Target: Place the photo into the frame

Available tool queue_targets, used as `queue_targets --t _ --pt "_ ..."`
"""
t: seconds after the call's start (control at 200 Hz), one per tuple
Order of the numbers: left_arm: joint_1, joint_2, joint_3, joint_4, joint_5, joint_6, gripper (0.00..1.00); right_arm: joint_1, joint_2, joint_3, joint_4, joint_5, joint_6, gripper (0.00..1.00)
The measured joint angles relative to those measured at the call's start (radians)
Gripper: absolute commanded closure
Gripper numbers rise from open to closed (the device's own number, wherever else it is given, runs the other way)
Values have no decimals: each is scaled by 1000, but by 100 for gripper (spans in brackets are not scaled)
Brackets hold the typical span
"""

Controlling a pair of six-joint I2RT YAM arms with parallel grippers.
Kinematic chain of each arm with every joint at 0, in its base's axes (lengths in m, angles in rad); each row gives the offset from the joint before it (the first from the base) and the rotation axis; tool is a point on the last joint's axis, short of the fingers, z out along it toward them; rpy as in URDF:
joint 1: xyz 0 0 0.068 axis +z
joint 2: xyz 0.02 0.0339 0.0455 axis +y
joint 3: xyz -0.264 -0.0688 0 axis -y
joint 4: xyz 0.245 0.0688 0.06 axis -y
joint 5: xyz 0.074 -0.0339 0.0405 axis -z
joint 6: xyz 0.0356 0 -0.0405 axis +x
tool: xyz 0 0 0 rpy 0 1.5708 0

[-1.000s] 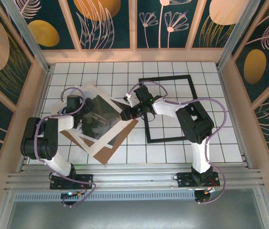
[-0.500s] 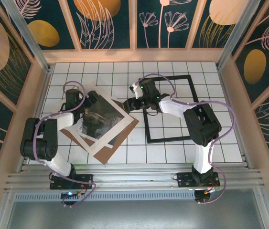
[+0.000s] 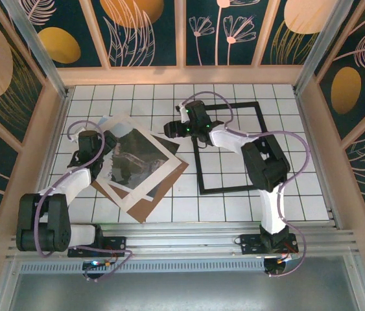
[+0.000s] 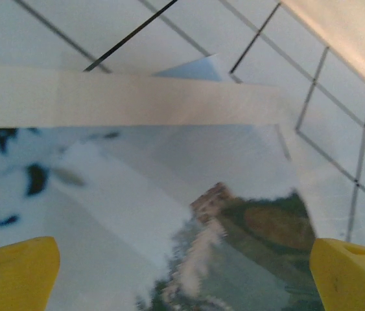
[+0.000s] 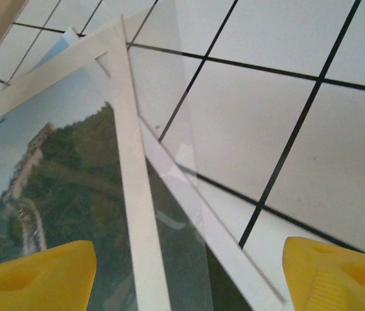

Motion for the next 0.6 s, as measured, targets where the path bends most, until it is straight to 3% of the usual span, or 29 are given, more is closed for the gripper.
queue_targets --t 0.19,0.601 --pt "3 31 -1 -25 -2 -6 1 13 148 196 -121 16 -31 25" --pt "4 117 -27 -18 14 -37 2 66 301 399 -283 -39 -13 34"
